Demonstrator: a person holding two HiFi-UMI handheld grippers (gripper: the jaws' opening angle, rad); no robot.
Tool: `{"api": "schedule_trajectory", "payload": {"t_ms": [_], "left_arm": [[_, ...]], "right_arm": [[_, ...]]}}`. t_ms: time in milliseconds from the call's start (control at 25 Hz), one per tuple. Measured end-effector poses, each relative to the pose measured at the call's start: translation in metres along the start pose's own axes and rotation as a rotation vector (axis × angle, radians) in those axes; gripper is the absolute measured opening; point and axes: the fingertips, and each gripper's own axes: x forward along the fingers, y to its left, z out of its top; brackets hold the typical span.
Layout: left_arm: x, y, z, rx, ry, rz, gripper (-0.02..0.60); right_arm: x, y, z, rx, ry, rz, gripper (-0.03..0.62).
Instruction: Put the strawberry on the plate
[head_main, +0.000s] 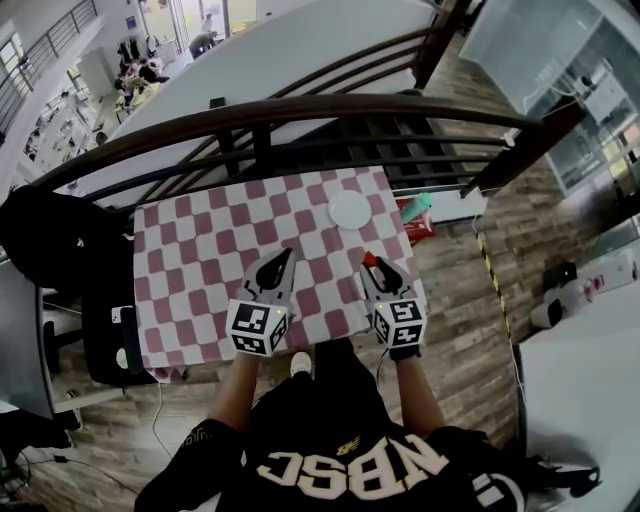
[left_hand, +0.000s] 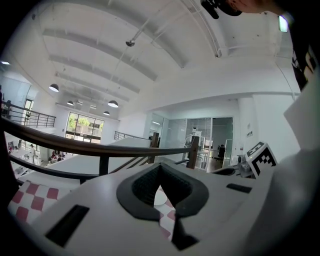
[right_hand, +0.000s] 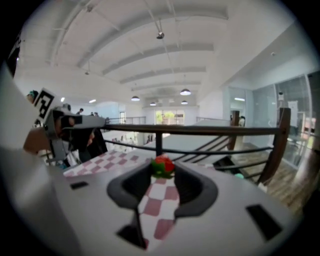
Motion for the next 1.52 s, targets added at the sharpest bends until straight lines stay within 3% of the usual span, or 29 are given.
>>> {"api": "schedule_trajectory", "payload": {"t_ms": [120, 240, 520, 640, 840, 960, 1200, 1520], "left_arm": [[0.006, 0.006, -0.012, 0.040, 0.040, 0.000, 0.012], [0.015, 0.008, -0.034, 0.078, 0.099, -0.023, 0.012], [0.058, -0.005, -0.072, 0.201, 0.221, -0.139, 0.012], [0.080, -0.009, -0.081, 0.237, 0.246, -0.194, 0.014], [0.127, -0.003, -0.105, 0.228, 0.285, -0.268, 0.012], [0.152, 0.011, -0.133, 0.240, 0.339, -0.274, 0.012], [0.187, 0.041, -0.187, 0.291, 0.408, -0.308, 0.012], [0.225, 0.048, -0.210, 0.258, 0.404, -0.360, 0.012]], "right_arm": [[0.005, -0.022, -0.025, -0.020, 0.046, -0.012, 0.150], [0.010, -0.042, -0.057, -0.108, 0.117, -0.004, 0.150], [0.022, -0.100, -0.111, -0.295, 0.249, 0.068, 0.150], [0.028, -0.126, -0.119, -0.345, 0.290, 0.086, 0.151], [0.058, -0.170, -0.125, -0.419, 0.339, 0.116, 0.150], [0.081, -0.185, -0.131, -0.462, 0.369, 0.159, 0.150], [0.138, -0.195, -0.142, -0.584, 0.393, 0.270, 0.150], [0.229, -0.185, -0.124, -0.643, 0.327, 0.382, 0.150]]}}
